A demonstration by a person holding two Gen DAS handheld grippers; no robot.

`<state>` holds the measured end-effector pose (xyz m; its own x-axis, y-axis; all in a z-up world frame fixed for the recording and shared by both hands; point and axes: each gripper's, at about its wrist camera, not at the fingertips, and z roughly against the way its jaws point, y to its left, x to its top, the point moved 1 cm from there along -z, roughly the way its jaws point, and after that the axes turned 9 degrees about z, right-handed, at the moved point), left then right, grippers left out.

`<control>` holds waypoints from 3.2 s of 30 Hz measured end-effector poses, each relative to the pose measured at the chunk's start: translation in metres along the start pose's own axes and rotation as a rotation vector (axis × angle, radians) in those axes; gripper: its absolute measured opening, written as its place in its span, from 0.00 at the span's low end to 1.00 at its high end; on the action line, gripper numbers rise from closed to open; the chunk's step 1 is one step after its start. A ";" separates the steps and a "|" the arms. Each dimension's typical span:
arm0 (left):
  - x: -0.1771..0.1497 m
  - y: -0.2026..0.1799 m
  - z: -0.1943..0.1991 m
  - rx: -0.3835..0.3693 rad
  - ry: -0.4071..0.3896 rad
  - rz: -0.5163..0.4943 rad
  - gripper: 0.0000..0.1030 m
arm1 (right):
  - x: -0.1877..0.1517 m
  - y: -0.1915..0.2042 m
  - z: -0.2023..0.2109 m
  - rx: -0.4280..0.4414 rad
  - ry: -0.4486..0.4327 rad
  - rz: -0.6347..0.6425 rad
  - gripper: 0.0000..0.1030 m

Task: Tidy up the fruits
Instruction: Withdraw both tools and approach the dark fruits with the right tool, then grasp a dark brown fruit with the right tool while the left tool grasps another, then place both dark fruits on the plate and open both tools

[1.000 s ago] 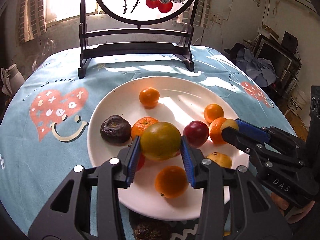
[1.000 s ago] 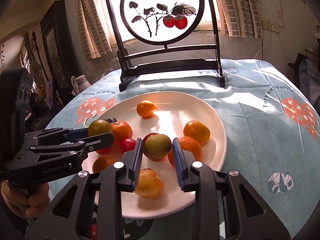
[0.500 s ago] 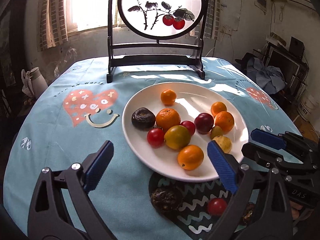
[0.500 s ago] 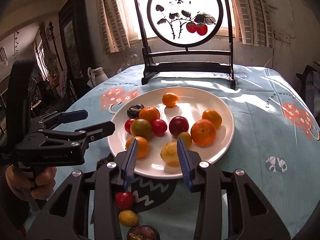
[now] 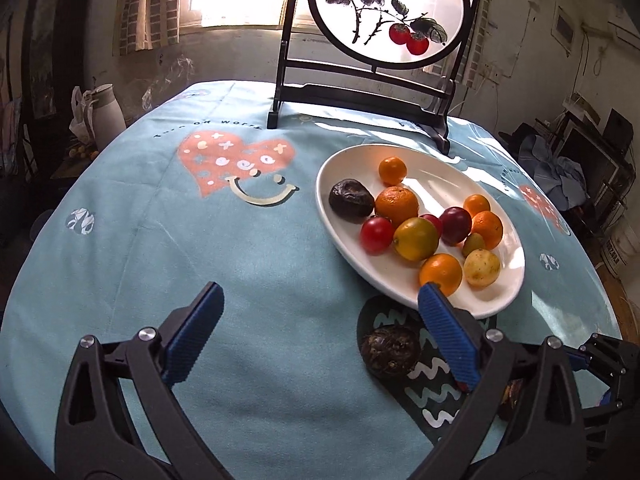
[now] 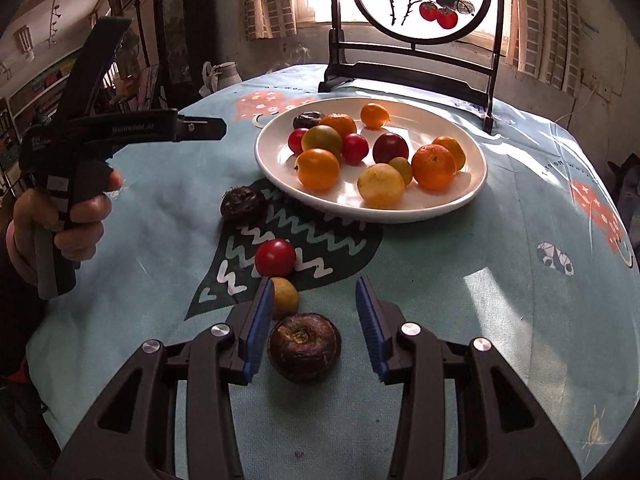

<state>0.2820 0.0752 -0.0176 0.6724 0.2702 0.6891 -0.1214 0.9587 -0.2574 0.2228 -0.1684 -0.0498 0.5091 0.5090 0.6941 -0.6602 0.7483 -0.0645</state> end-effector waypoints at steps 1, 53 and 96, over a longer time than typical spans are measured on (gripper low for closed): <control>-0.001 0.000 0.001 0.003 -0.002 -0.002 0.96 | -0.002 0.002 -0.001 -0.003 0.013 0.007 0.41; -0.045 -0.049 -0.026 -0.051 0.146 -0.264 0.75 | -0.025 -0.042 0.002 0.097 0.052 -0.273 0.41; 0.025 -0.078 -0.027 -0.110 -0.022 -0.186 0.43 | 0.054 -0.056 -0.002 -0.069 -0.268 -0.245 0.41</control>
<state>0.3280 0.0045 0.0015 0.6597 0.0929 0.7458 0.0843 0.9769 -0.1962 0.2884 -0.1815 -0.0101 0.4788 0.1880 0.8576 -0.4930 0.8658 0.0854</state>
